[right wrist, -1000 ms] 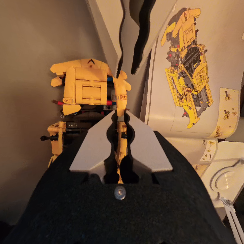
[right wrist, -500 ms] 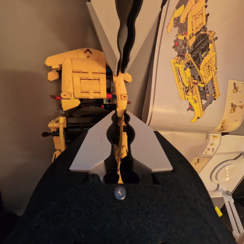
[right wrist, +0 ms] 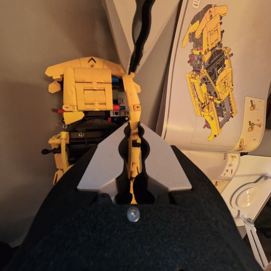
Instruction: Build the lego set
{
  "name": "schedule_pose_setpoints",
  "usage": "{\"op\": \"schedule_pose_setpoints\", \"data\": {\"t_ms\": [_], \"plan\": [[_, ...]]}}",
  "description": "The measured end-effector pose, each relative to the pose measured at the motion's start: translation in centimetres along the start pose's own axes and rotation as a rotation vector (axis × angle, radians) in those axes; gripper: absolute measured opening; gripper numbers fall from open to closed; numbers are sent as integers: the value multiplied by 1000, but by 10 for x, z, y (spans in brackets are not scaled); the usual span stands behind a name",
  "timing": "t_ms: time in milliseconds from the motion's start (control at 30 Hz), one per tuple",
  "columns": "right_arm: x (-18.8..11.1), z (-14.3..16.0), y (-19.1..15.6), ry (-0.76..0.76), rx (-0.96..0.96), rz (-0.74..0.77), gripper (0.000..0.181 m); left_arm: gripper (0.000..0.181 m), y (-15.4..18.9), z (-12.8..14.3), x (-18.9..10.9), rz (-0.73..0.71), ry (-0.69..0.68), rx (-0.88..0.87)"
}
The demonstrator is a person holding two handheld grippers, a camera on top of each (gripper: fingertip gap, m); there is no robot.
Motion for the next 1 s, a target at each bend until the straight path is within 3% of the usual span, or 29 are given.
{"op": "schedule_pose_setpoints", "data": {"t_ms": [533, 700, 833, 1000], "plan": [[3, -4, -5, 6, 6, -18, 10, 5, 6, 5, 6, 17, -25, 39], [-2, -9, -5, 84, 65, -80, 21, 4, 7, 5, 7, 17, -33, 49], [-3, -9, -5, 125, 53, -101, 9, 4, 7, 5, 6, 22, -33, 41], [1, -13, -1, 156, 116, -139, 9, 6, 5, 4, 2, 18, -28, 17]]}}
Point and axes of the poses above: each gripper's, where its closed fingertips meet, x out along the fingers, z out of its underside, y = z × x across the jaws, the point moved 2 cm from there along -x, back along the fingers, and after that the axes turned 2 degrees about z, right-handed, at the moved point
